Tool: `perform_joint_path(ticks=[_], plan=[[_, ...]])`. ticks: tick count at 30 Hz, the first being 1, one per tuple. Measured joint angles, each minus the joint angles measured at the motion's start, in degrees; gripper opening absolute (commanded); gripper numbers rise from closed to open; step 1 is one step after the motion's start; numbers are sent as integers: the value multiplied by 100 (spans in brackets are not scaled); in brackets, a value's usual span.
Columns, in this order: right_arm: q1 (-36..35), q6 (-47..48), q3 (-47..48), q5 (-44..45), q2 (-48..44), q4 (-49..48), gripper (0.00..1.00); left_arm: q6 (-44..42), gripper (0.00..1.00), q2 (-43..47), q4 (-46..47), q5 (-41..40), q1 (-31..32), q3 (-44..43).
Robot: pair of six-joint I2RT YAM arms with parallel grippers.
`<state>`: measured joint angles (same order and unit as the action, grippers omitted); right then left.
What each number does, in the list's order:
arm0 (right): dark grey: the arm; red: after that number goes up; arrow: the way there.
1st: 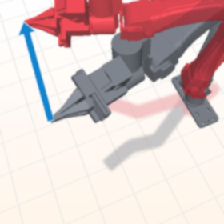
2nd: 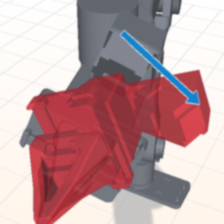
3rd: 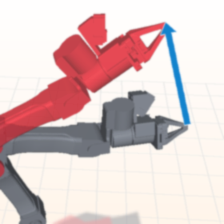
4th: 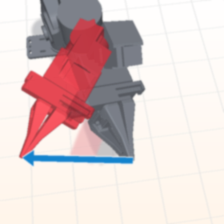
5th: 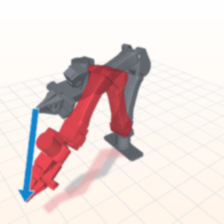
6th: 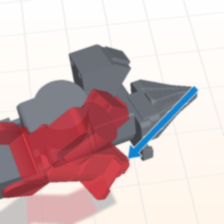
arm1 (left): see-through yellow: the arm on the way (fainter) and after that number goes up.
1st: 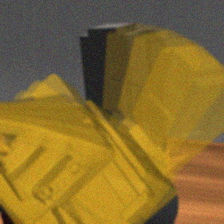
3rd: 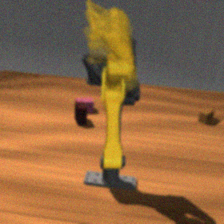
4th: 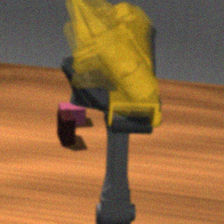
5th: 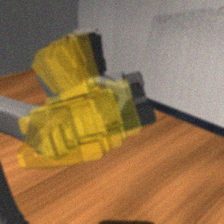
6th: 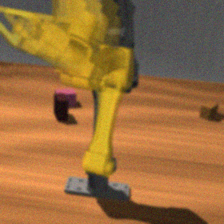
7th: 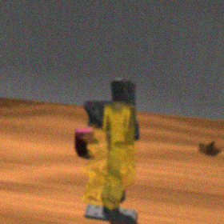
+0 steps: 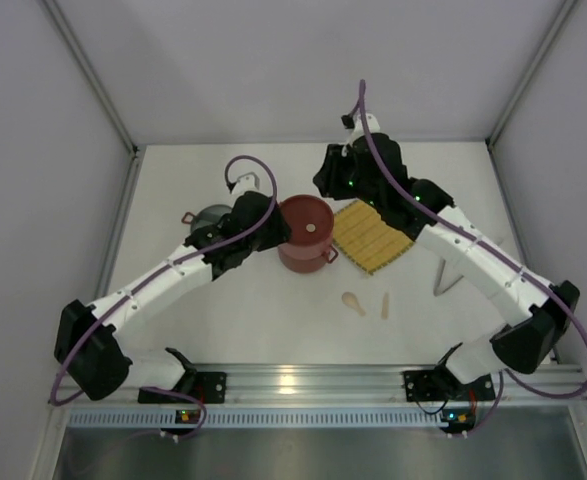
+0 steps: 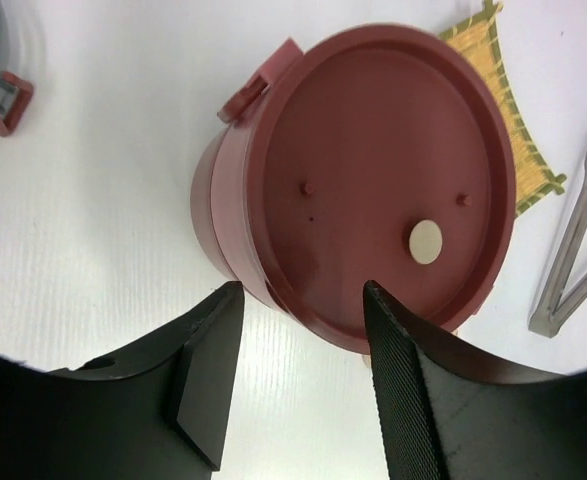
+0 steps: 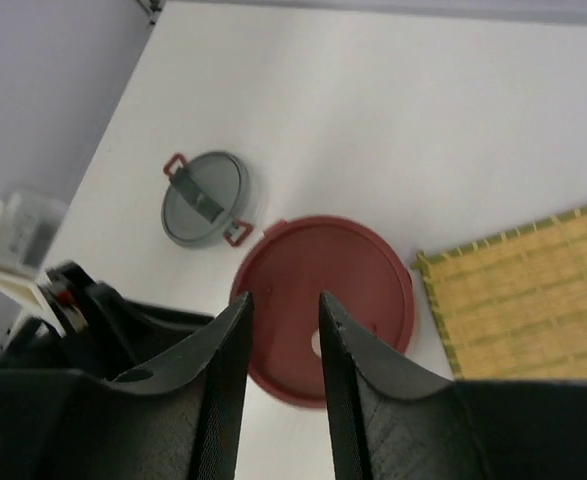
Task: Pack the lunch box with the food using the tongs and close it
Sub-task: Open the fastener on the packing box.
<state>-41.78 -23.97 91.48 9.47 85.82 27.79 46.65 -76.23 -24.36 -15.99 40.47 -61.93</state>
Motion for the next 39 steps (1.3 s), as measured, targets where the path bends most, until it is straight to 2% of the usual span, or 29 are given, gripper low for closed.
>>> perform_joint_path(ticks=[3,7,13,18,22,31,39], plan=[[0,-164,-507,76,-470,52,34,-66,62,79,-42,-227,-2,-116],[0,-400,-1805,149,-1099,151,37,-203,63,92,-90,-365,-216,-444],[0,-761,-2592,94,-1211,223,41,-601,62,-411,-2,24,-1158,-1220],[2,-1010,-2734,70,-1228,192,43,-1309,61,-1528,22,872,-1451,-2050],[2,-1198,-2734,79,-1154,166,44,-1871,61,-2059,-138,1665,-1443,-2251],[2,-1624,-2732,-33,-546,87,45,-2446,60,-2179,-448,2503,-1528,-2277],[0,-1812,-2734,-28,-507,52,45,-2579,59,-2177,-474,2693,-1537,-2140]])
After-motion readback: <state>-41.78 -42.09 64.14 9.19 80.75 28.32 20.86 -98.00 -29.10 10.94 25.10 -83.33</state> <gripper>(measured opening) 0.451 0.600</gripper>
